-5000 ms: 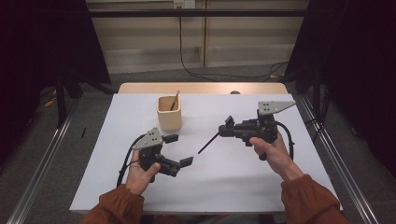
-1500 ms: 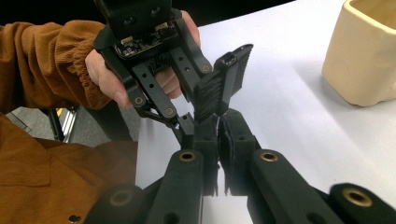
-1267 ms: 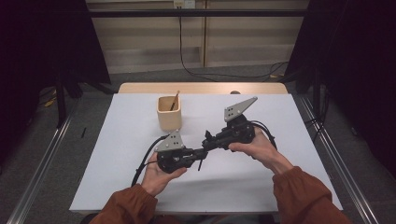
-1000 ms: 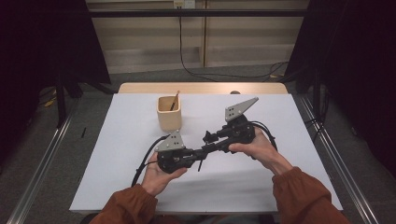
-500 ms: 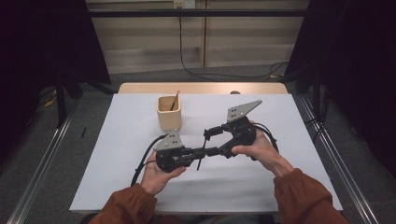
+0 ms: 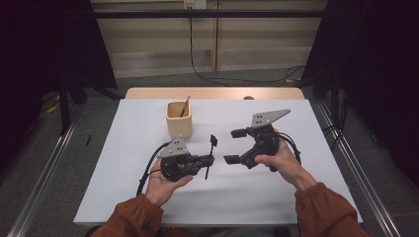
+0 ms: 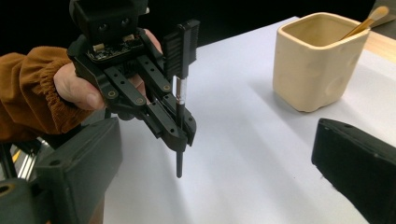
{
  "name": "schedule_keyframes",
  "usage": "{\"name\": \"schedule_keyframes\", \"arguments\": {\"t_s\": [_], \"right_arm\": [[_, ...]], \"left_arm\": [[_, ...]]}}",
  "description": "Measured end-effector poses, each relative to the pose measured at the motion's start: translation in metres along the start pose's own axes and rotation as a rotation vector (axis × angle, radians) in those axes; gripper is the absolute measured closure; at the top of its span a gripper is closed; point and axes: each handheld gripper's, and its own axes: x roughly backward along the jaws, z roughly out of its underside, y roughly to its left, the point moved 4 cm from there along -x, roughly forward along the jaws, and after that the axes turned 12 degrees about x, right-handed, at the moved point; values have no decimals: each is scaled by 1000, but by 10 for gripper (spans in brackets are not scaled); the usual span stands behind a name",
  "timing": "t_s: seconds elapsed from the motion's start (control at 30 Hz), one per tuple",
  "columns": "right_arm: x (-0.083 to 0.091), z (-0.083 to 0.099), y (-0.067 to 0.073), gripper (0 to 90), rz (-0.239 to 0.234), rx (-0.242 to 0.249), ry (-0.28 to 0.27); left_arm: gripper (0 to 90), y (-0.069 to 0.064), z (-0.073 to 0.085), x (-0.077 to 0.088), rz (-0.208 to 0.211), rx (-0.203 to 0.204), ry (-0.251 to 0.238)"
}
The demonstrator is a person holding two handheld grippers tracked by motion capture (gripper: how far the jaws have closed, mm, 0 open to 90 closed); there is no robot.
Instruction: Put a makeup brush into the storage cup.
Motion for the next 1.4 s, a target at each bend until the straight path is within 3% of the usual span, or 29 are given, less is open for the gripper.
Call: {"name": "schedule_keyframes", "arguments": {"t_s": [0.17,0.5,0.73,1.07,1.33,1.4], "right_arm": [[7,4,-1,8,46,3,-9],[21,18,0,9,91,-15,-3],[29,26,1,18,178,-14,14],[41,45,5,12,229,-27,-4],[52,58,10,5,305,-36,-6],[57,60,10,7,327,-43,-31]], "left_arm": [[859,2,-1,4,-14,2,-4],[859,10,-3,18,-46,9,-23],[859,17,-6,28,-64,18,-48],[859,29,-10,44,-88,28,-68],[859,36,-12,51,-94,50,-76],[860,37,-13,53,-98,48,-72]]}}
